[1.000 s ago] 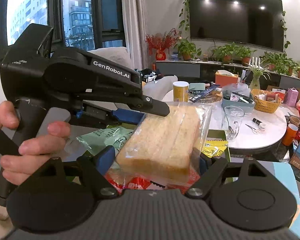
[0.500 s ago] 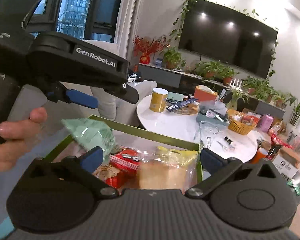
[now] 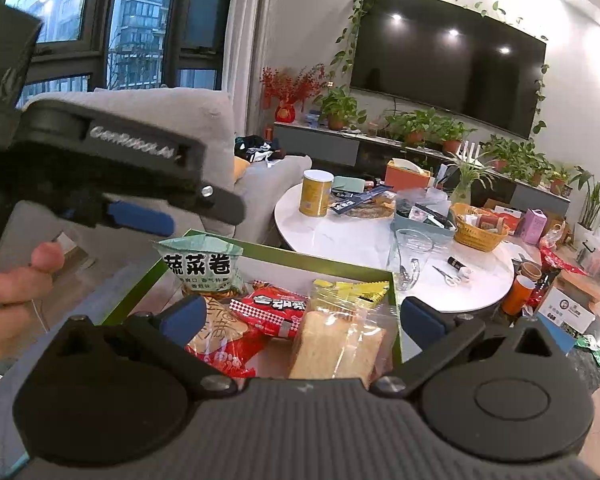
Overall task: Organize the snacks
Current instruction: 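Open both grippers to drop the bread bag into the green box, then move the right tool to the brown cookie pack while the left tool reaches the yellow cake pack, then close the right gripper on the brown cookie pack while the left gripper closes on the yellow cake pack, then lift both held packs and carry them over the green box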
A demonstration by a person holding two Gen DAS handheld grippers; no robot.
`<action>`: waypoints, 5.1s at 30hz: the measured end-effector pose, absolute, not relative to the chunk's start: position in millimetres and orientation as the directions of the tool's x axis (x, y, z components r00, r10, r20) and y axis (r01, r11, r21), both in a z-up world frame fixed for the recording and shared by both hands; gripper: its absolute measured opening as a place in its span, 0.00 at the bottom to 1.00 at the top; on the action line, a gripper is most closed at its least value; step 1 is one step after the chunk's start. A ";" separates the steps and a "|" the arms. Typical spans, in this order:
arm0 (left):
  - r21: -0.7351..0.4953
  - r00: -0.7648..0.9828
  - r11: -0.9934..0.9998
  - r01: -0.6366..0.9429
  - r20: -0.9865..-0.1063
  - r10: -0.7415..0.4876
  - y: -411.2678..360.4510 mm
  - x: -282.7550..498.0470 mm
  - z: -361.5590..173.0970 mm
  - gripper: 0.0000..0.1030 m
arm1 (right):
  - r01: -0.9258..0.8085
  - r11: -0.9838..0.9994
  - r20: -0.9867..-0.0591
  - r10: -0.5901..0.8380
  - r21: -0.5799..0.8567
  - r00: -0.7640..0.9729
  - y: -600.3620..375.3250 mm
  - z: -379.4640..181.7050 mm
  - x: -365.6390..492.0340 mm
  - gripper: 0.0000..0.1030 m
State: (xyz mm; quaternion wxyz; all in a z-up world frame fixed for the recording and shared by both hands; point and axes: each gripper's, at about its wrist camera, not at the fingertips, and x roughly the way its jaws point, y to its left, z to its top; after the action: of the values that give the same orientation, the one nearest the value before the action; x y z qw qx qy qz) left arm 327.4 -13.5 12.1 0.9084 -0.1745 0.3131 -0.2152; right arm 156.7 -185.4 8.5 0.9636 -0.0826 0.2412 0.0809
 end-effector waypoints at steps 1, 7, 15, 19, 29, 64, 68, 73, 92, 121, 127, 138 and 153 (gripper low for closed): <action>-0.453 0.711 0.846 0.282 -0.493 -0.501 -12.9 323.6 13.2 0.70 | -0.191 0.974 -0.479 0.113 -0.119 0.871 -186.5 9.4 154.4 0.83; -0.428 0.720 0.857 0.287 -0.493 -0.487 -10.8 295.7 14.0 0.71 | -0.175 0.980 -0.482 0.108 -0.095 0.870 -193.6 11.8 138.3 0.82; -0.399 0.700 0.870 0.288 -0.532 -0.476 -7.1 259.6 0.9 0.71 | -0.182 0.982 -0.515 0.128 -0.056 0.848 -200.1 7.4 114.4 0.82; -0.425 0.667 0.856 0.294 -0.550 -0.502 -2.8 236.7 -10.1 0.71 | -0.187 0.982 -0.539 0.136 -0.040 0.831 -205.4 0.4 102.5 0.82; -0.405 0.628 0.871 0.277 -0.610 -0.483 3.1 159.3 -45.7 0.71 | -0.135 0.989 -0.683 0.143 0.065 0.717 -239.4 -43.8 75.4 0.83; -0.078 0.650 0.986 0.144 -0.744 -0.154 -41.9 66.9 -114.5 0.44 | -0.019 1.000 -0.685 0.030 0.023 0.728 -214.4 -116.1 23.4 0.79; -0.107 0.649 0.982 0.157 -0.738 -0.185 -38.7 63.9 -114.4 0.35 | -0.008 0.998 -0.679 0.046 0.059 0.733 -219.6 -115.1 19.3 0.78; -0.087 0.677 0.986 0.143 -0.718 -0.161 -37.5 61.0 -109.6 0.35 | -0.019 0.999 -0.657 0.035 0.032 0.753 -215.6 -106.7 14.6 0.65; -0.170 0.666 0.974 0.152 -0.710 -0.228 -18.1 68.0 -105.7 0.35 | 0.035 0.999 -0.655 0.000 0.041 0.756 -226.3 -117.0 16.8 0.92; -0.207 0.754 0.965 0.158 -0.606 -0.253 7.9 101.9 -57.0 0.35 | -0.021 1.000 -0.505 0.008 -0.020 0.863 -201.5 -56.9 9.4 0.89; -0.226 0.760 0.962 0.154 -0.595 -0.261 9.5 121.4 -47.6 0.35 | -0.014 1.000 -0.486 0.001 -0.023 0.874 -198.8 -46.1 18.9 0.89; -0.231 0.765 0.956 0.179 -0.579 -0.283 7.5 168.0 -28.3 0.35 | -0.029 0.999 -0.467 0.016 -0.021 0.884 -193.7 -33.5 51.9 0.89; -0.299 0.706 0.913 0.278 -0.580 -0.405 -25.9 257.7 -27.8 0.35 | -0.051 0.999 -0.458 0.049 0.009 0.888 -193.5 -24.8 118.1 0.89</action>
State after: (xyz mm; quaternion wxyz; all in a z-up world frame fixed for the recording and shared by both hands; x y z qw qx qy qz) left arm 257.7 -25.9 -27.8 0.9188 -0.0951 0.3350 -0.1858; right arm 118.1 -193.5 -24.8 0.9715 -0.0019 0.2355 0.0259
